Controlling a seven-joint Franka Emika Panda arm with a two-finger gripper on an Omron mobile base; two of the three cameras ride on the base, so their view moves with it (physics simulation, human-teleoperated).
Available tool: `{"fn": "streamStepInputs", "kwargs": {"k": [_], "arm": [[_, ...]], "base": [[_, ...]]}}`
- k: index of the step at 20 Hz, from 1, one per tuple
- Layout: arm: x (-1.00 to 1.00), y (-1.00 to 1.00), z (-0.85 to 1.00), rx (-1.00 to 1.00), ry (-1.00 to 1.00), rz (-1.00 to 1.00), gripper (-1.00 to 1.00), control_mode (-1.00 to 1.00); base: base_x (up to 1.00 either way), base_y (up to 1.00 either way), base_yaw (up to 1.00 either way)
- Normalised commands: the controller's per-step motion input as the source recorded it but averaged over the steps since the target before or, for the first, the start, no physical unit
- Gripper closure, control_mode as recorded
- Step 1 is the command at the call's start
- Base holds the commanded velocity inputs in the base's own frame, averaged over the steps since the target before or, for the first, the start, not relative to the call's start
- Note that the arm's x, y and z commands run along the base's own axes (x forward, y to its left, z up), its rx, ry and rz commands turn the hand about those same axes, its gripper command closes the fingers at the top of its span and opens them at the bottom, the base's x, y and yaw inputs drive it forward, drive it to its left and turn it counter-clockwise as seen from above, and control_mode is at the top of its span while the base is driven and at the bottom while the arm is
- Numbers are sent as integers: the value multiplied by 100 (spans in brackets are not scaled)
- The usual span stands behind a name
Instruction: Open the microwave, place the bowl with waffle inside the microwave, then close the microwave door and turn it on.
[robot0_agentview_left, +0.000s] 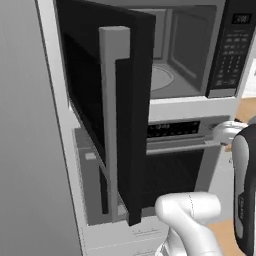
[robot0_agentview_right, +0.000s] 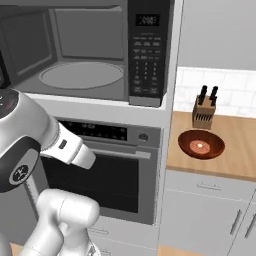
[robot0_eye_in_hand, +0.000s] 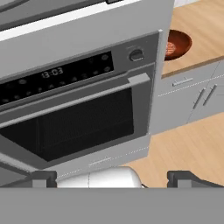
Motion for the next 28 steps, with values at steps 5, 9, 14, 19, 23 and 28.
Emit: {"fn": "streamStepInputs", "kwargs": {"k": [5, 9, 14, 19, 23, 28], "arm": [[0, 0, 0, 0, 0, 0, -100, 100], [0, 0, 0, 0, 0, 0, -100, 100], [0, 0, 0, 0, 0, 0, -100, 100], [0, 0, 0, 0, 0, 0, -100, 100], [0, 0, 0, 0, 0, 0, -100, 100], [0, 0, 0, 0, 0, 0, -100, 100]], "base": [[0, -52, 34], [1, -56, 44], [0, -62, 32], [13, -11, 19], [36, -1, 23], [29, -11, 28]]}}
